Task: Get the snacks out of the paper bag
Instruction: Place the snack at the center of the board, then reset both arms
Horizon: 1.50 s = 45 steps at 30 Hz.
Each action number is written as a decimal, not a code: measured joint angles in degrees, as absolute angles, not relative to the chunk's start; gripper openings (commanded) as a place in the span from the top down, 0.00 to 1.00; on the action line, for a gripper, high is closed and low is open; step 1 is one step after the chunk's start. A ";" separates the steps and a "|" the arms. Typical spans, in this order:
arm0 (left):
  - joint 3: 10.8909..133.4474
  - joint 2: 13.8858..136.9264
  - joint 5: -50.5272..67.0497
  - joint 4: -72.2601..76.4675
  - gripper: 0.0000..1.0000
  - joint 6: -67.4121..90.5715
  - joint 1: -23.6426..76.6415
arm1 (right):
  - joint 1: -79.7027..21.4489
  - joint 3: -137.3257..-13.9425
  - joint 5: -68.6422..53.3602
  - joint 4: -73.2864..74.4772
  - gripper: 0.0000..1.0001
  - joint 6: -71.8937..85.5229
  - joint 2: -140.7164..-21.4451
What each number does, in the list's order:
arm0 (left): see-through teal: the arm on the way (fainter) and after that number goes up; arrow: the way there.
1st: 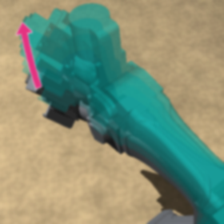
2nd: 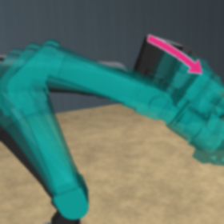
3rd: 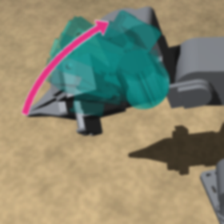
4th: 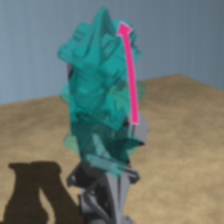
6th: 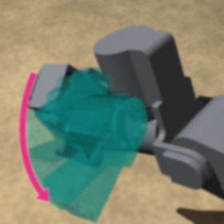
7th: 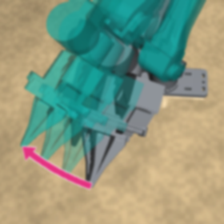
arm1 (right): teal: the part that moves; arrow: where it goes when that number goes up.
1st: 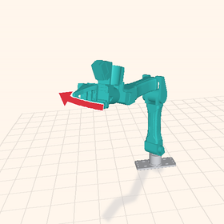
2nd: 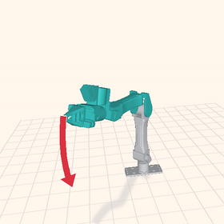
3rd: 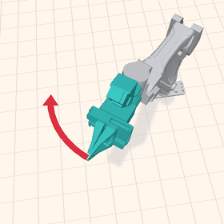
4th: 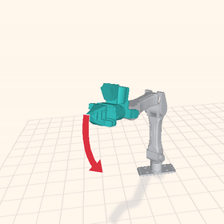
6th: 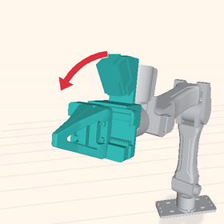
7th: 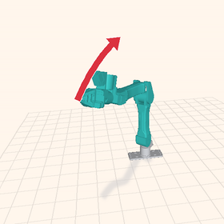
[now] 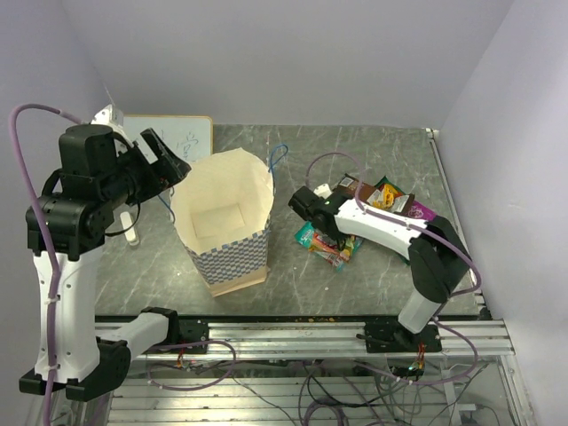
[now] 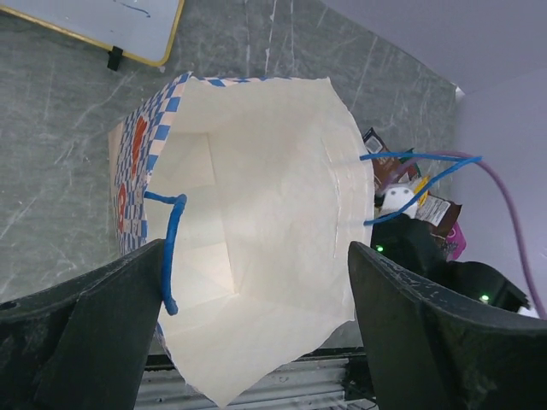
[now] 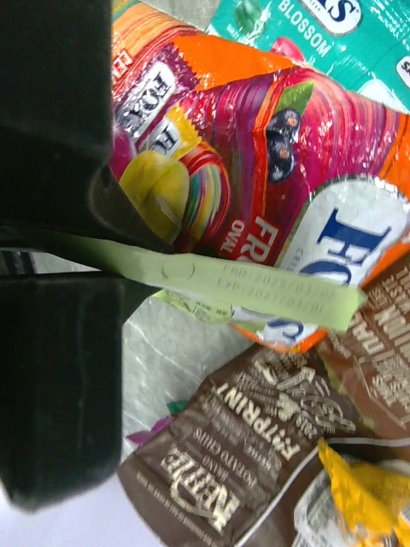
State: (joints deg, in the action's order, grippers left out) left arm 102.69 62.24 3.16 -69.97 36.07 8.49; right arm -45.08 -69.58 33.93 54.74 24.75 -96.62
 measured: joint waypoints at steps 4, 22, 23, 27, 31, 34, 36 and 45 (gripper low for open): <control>104.60 61.87 2.96 -70.22 0.06 35.75 8.47 | -46.17 -68.97 33.58 52.99 0.58 25.76 -99.68; 111.37 61.63 3.75 -68.01 0.05 35.44 8.47 | -46.78 -79.44 30.00 55.16 0.00 23.97 -84.18; 111.46 62.26 4.25 -67.77 0.05 35.35 8.45 | -46.63 -80.93 30.00 55.18 0.00 23.68 -83.44; 113.25 64.93 6.13 -66.87 0.04 35.09 8.45 | -46.46 -91.55 29.56 56.93 0.00 22.87 -83.24; 117.60 68.05 8.19 -66.04 0.02 34.94 8.45 | -46.52 -108.81 27.16 58.19 0.00 21.34 -83.02; 121.51 69.04 9.30 -64.53 0.01 34.79 8.45 | -46.50 -117.23 23.94 56.18 0.00 19.66 -79.88; 123.31 69.08 9.69 -63.44 0.00 34.61 8.45 | -46.50 -118.74 21.71 53.71 0.00 18.68 -75.79; 126.17 65.73 9.39 -56.10 0.02 34.39 8.45 | -46.46 -121.27 20.62 42.57 0.00 18.79 -61.10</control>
